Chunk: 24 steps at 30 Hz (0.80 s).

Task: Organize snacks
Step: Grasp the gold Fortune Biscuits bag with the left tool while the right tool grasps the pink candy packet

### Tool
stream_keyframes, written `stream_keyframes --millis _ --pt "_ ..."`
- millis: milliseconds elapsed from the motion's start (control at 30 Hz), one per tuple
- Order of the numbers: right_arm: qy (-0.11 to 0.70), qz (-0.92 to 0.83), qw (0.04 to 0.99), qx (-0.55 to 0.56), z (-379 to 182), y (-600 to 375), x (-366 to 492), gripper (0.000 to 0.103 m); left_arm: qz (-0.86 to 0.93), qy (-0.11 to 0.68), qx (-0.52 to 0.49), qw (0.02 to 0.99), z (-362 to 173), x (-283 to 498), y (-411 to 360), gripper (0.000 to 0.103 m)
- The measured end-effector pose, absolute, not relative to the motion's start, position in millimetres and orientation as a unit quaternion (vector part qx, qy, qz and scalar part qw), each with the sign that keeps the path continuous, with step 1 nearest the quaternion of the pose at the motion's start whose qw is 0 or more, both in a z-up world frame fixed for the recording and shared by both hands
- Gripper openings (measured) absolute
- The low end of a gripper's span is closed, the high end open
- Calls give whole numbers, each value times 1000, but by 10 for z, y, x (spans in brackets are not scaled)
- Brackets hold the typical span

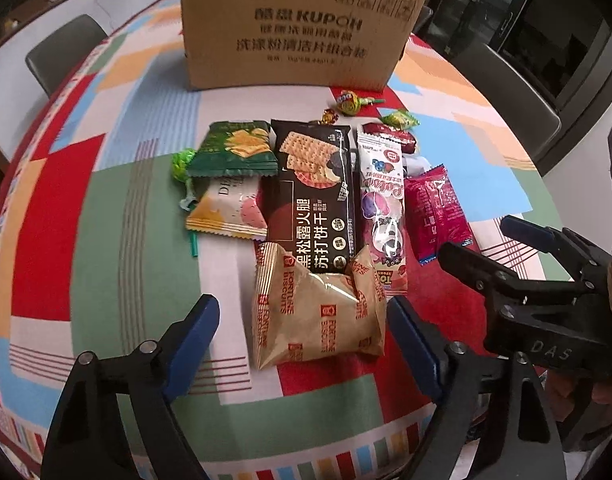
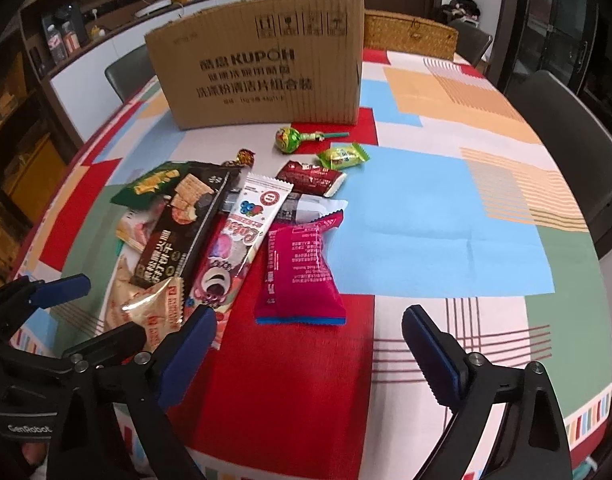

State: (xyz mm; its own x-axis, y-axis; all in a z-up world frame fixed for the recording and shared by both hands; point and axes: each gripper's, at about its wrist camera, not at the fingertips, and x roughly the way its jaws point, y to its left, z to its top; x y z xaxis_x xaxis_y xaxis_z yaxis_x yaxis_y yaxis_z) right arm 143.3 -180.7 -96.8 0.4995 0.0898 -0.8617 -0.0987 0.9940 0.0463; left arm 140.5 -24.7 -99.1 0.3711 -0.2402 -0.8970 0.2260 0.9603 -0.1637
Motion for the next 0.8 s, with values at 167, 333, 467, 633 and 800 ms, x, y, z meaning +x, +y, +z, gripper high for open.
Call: stream_keyframes --millis 167,333,467,633,800 --pt "507 53 860 -4 -1035 -1815 1568 91 -149 557 -13 817 -1060 1512 -253 75" --pt "509 52 859 -12 -1088 -1779 1720 87 -163 569 -24 806 -1116 1565 -254 65" --pt "519 57 853 -11 -1147 -1770 1781 78 -171 569 -25 804 -1112 1559 -269 56" --pt "527 60 848 -12 -1191 -1754 1819 61 -181 567 -35 803 -1082 1546 -268 48" --pt "526 71 848 -9 -1174 -1738 1803 47 -191 559 -39 806 -1026 1522 -280 44"
